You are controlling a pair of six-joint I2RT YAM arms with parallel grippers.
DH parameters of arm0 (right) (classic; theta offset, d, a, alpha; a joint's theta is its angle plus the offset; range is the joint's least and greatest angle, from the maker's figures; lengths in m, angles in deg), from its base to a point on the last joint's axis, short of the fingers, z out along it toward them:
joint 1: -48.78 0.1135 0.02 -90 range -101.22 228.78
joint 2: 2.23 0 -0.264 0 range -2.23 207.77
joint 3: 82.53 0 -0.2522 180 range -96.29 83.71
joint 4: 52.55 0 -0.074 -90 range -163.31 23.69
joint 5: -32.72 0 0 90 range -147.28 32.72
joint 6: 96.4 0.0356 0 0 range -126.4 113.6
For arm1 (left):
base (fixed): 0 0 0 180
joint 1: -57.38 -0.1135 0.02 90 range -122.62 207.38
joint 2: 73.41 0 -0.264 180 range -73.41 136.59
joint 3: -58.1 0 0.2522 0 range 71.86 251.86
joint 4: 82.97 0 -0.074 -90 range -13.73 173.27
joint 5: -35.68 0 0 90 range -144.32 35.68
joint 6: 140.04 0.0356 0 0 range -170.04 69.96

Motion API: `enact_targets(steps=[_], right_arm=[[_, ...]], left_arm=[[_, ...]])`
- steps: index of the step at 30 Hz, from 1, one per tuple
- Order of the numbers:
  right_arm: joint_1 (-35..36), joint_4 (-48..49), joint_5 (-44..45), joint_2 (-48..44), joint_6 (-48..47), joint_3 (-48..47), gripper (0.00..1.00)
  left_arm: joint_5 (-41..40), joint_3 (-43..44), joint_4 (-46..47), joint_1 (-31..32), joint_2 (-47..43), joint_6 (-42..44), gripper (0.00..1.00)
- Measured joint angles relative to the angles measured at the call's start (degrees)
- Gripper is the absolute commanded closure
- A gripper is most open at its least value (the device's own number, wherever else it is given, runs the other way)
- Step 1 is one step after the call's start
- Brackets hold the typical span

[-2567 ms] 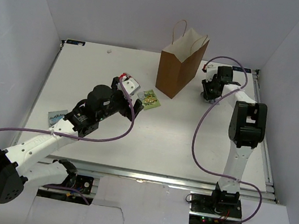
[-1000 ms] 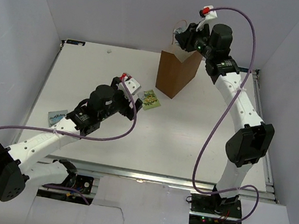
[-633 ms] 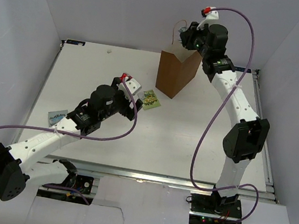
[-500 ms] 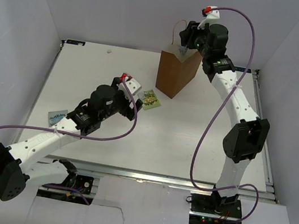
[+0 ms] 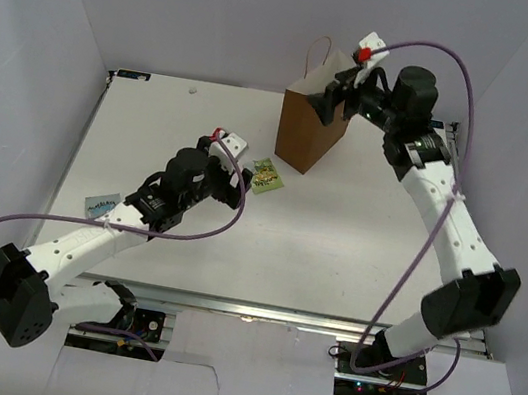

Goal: Place the snacks into the paper bag

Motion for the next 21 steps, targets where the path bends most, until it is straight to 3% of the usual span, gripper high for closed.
enact_targets(steps=[6, 9, 16, 21], right_arm=[[-0.6, -0.6, -13.9, -25.2, -11.1, 24.7, 0.03], [-4.1, -1.0, -17.9, -32.5, -13.4, 35.7, 0.03], [-20.3, -3.5, -22.3, -34.8, -9.6, 52.2, 0.05], [-21.8, -2.5, -23.8, -36.3, -7.2, 52.7, 0.06]], left_arm=[[2.0, 1.6, -1.0, -1.4, 3.1, -5.3, 0.02], [3.1, 2.8, -1.2, -2.6, 5.9, -9.7, 0.02], [6.4, 6.2, -4.1, -9.4, 14.9, -27.3, 0.02], [0.4, 15.7, -12.8, -10.3, 25.0, -39.2, 0.02]])
